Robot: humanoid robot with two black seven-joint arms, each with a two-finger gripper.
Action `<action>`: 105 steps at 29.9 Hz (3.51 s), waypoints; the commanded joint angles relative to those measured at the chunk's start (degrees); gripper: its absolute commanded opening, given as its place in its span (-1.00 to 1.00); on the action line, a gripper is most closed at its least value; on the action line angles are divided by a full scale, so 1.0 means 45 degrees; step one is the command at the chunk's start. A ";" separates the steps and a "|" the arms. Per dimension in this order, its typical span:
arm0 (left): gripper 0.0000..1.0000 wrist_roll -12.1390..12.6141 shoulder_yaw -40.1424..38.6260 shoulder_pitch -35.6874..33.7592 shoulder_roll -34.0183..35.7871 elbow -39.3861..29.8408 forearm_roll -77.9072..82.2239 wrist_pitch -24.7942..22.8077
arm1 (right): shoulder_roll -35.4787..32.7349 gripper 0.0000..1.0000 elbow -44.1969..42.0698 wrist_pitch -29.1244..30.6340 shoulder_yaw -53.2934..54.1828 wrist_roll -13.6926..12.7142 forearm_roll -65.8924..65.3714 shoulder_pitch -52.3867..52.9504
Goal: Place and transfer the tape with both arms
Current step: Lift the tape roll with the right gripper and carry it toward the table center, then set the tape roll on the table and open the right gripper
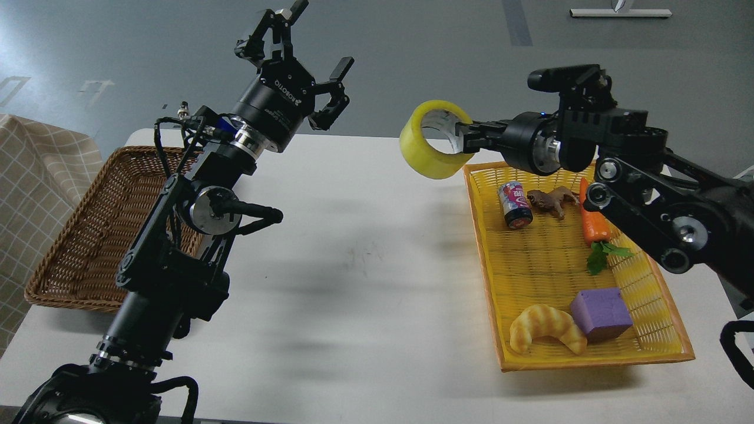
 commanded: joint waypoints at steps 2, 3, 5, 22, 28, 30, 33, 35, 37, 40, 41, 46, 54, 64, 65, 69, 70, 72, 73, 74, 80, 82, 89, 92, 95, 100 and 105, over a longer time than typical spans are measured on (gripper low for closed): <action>0.96 0.0001 -0.0001 -0.0024 0.0002 -0.0002 0.0000 0.0002 | 0.2065 -0.77 -0.1469 -0.0002 -0.0886 0.0061 -0.0028 0.0743; 0.96 0.0001 -0.0021 -0.0024 0.0002 -0.0002 0.0000 0.0002 | 0.2341 -0.77 -0.1666 -0.0002 -0.1023 0.0080 -0.0028 0.0763; 0.96 0.0001 -0.0021 -0.0024 0.0002 -0.0002 0.0000 0.0002 | 0.2950 -0.77 -0.2037 -0.0002 -0.1431 0.0081 -0.0047 0.0783; 0.96 -0.0038 -0.0060 -0.0024 0.0002 -0.0041 0.0000 0.0021 | 0.2950 -0.77 -0.2176 -0.0002 -0.3407 0.0081 -0.0048 0.0237; 0.96 -0.0077 -0.0080 -0.0005 0.0002 -0.0060 -0.0019 0.0021 | 0.2950 -0.77 -0.2176 -0.0002 -0.3427 0.0042 -0.0048 -0.0154; 0.96 -0.0077 -0.0060 -0.0024 0.0002 -0.0060 -0.0019 0.0002 | 0.2950 -0.77 -0.2196 -0.0002 -0.3427 0.0022 -0.0048 -0.0193; 0.96 -0.0077 -0.0060 -0.0024 0.0002 -0.0080 -0.0019 0.0002 | 0.2950 -0.77 -0.2176 -0.0002 -0.3427 0.0002 -0.0048 -0.0349; 0.96 -0.0077 -0.0060 -0.0004 0.0002 -0.0099 -0.0019 0.0021 | 0.2950 -0.77 -0.2176 -0.0002 -0.3427 -0.0017 -0.0048 -0.0486; 0.96 -0.0077 -0.0060 -0.0024 0.0002 -0.0119 -0.0019 0.0021 | 0.2950 -0.77 -0.2196 -0.0002 -0.3427 -0.0017 -0.0048 -0.0525; 0.96 -0.0077 -0.0080 -0.0024 0.0002 -0.0119 -0.0039 0.0002 | 0.2950 -0.76 -0.2196 -0.0002 -0.3407 -0.0037 -0.0048 -0.0584; 0.96 -0.0077 -0.0080 -0.0043 0.0002 -0.0119 -0.0058 0.0021 | 0.2950 -0.76 -0.2196 -0.0002 -0.3407 -0.0037 -0.0048 -0.0623; 0.96 -0.0077 -0.0080 -0.0063 0.0002 -0.0119 -0.0058 0.0002 | 0.2950 -0.66 -0.2507 -0.0002 -0.3368 -0.0056 -0.0048 -0.0838; 0.96 -0.0097 -0.0080 -0.0082 0.0002 -0.0119 -0.0078 0.0002 | 0.2950 -0.58 -0.2879 -0.0002 -0.3329 -0.0134 0.0031 -0.0858; 0.96 -0.0097 -0.0080 -0.0043 0.0002 -0.0099 -0.0078 0.0002 | 0.2950 -0.58 -0.2997 -0.0013 -0.2900 -0.0134 0.0167 -0.0975; 0.96 -0.0097 -0.0080 -0.0043 0.0002 -0.0099 -0.0078 0.0002 | 0.2950 -0.58 -0.2977 -0.0033 -0.2706 -0.0134 0.0206 -0.0994; 0.96 -0.0097 -0.0080 -0.0024 0.0002 -0.0099 -0.0078 0.0002 | 0.2950 -0.51 -0.2977 -0.0013 -0.2508 -0.0134 0.1003 -0.1014; 0.96 -0.0097 -0.0080 -0.0024 0.0002 -0.0099 -0.0078 0.0002 | 0.2950 -0.50 -0.2977 -0.0033 -0.2509 -0.0134 0.1181 -0.1014; 0.96 -0.0097 -0.0060 -0.0005 0.0002 -0.0099 -0.0078 0.0002 | 0.2950 -0.33 -0.2938 -0.0072 -0.2450 -0.0134 0.1708 -0.1014; 0.96 -0.0097 -0.0060 -0.0004 0.0002 -0.0099 -0.0078 0.0002 | 0.2950 -0.31 -0.2938 -0.0111 -0.2431 -0.0134 0.1826 -0.1014; 0.96 -0.0097 -0.0041 -0.0004 0.0002 -0.0099 -0.0059 0.0002 | 0.2950 -0.25 -0.2919 -0.0188 -0.2430 -0.0134 0.1943 -0.1014; 0.96 -0.0077 -0.0040 0.0035 0.0002 -0.0099 -0.0058 0.0002 | 0.2950 0.11 -0.2821 -0.0443 -0.2431 -0.0134 0.2199 -0.1209; 0.96 -0.0077 -0.0021 0.0035 0.0002 -0.0099 -0.0058 0.0002 | 0.2950 0.20 -0.2801 -0.0501 -0.2334 -0.0134 0.2199 -0.1248; 0.96 -0.0058 -0.0040 0.0035 0.0002 -0.0099 -0.0058 0.0002 | 0.2950 0.36 -0.2452 -0.1496 -0.1380 -0.0134 0.2199 -0.1385; 0.96 -0.0077 -0.0040 0.0035 0.0002 -0.0099 -0.0058 0.0060 | 0.2950 0.63 -0.1672 -0.1789 -0.0267 -0.0192 0.2199 -0.1288; 0.96 -0.0058 -0.0040 0.0015 0.0002 -0.0119 -0.0058 0.0080 | 0.2950 1.00 -0.1163 -0.2200 0.0536 -0.0193 0.2199 -0.1346; 0.96 -0.0116 -0.0080 -0.0004 0.0002 -0.0138 -0.0039 0.0080 | 0.2950 1.00 0.0653 -0.2357 0.3113 -0.0193 0.2199 -0.1638; 0.96 -0.0117 -0.0041 0.0074 0.0002 -0.0138 -0.0020 0.0022 | 0.2950 1.00 0.3226 -0.2435 0.5552 -0.0193 0.2199 -0.3722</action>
